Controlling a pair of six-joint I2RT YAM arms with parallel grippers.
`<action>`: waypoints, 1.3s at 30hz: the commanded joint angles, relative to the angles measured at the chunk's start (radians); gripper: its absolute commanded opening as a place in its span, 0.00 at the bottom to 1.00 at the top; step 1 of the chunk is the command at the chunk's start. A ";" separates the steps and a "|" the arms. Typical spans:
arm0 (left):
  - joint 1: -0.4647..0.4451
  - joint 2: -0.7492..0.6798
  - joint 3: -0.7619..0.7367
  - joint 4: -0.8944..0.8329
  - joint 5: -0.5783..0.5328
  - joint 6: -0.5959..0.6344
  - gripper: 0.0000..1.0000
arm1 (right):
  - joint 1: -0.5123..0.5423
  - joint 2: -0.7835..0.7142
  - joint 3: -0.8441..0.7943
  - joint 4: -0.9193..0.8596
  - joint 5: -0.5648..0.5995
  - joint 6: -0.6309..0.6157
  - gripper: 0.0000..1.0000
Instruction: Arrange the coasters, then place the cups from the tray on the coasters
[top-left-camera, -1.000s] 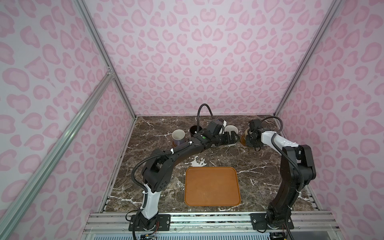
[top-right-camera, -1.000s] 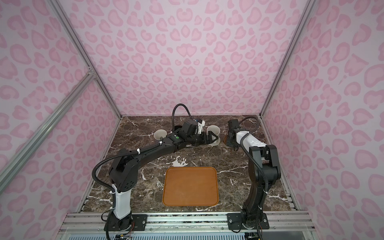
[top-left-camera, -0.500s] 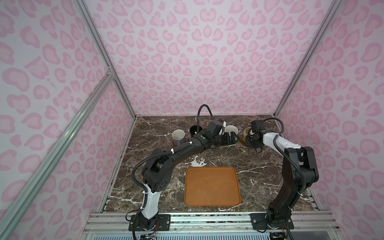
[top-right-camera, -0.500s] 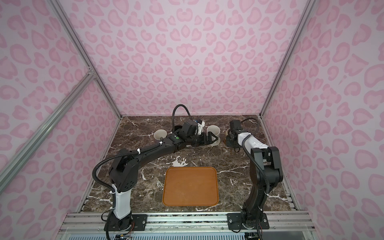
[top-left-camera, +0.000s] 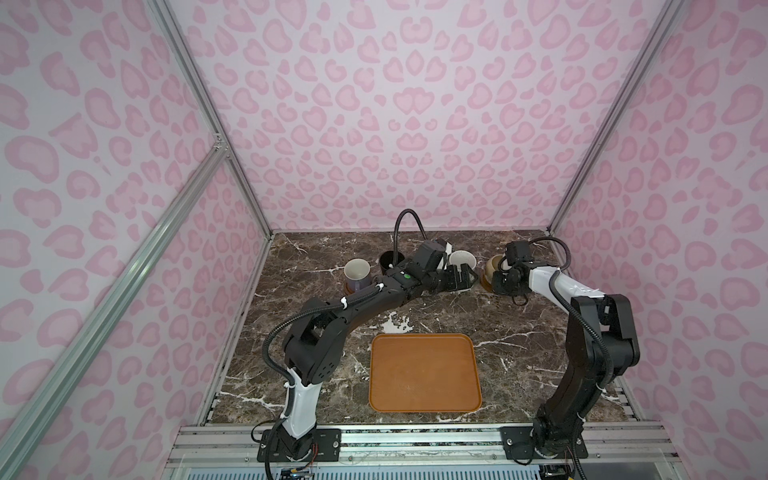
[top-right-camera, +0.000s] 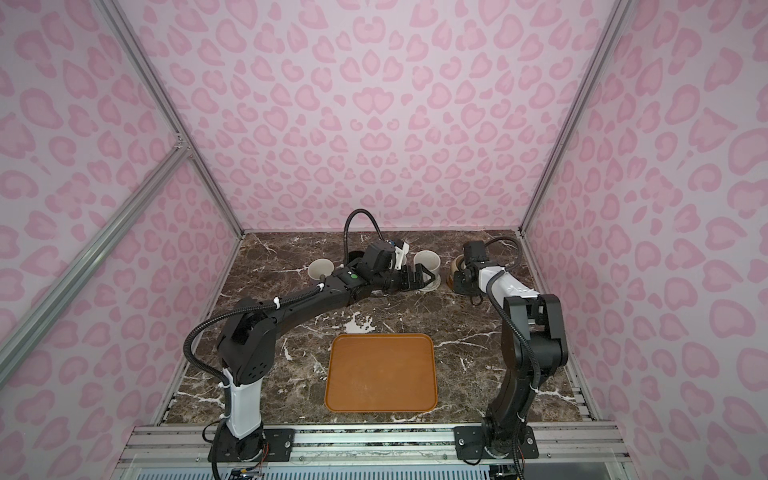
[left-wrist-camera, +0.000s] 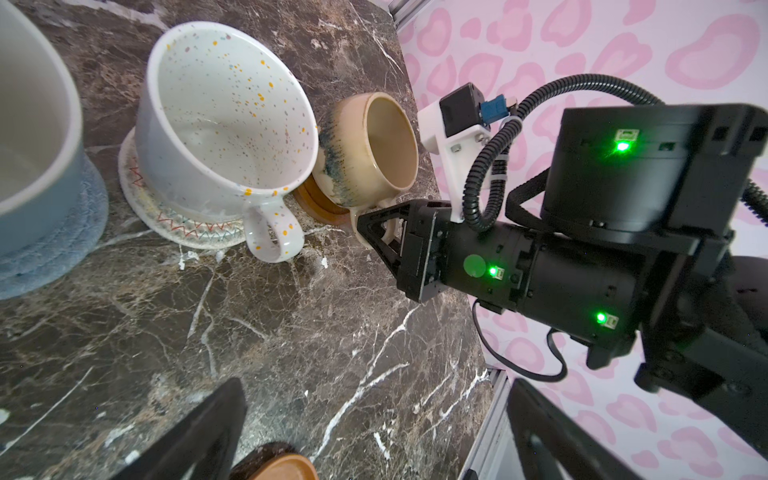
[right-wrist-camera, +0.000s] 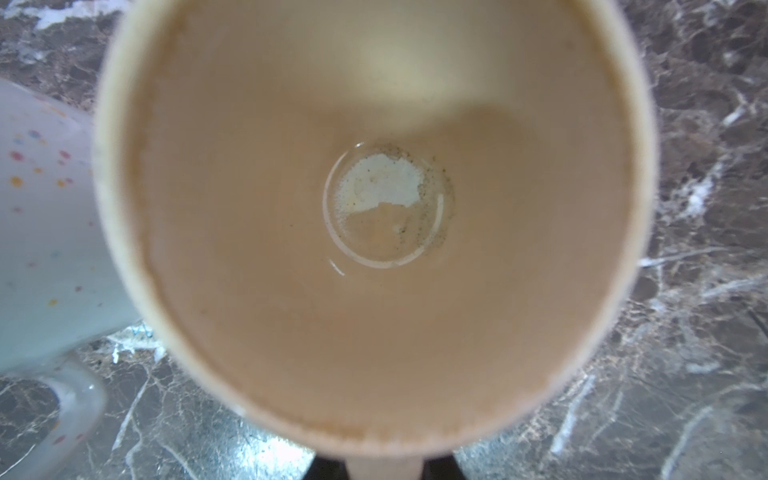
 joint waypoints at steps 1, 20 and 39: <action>0.000 -0.022 -0.002 0.032 0.003 0.007 1.00 | -0.001 -0.007 0.000 -0.027 0.016 0.000 0.22; 0.000 -0.097 -0.056 -0.007 -0.088 0.052 0.99 | 0.029 -0.157 -0.072 -0.021 0.092 0.035 0.89; 0.053 -0.798 -0.734 0.054 -0.858 0.432 0.96 | 0.060 -0.676 -0.557 0.340 0.178 -0.017 0.95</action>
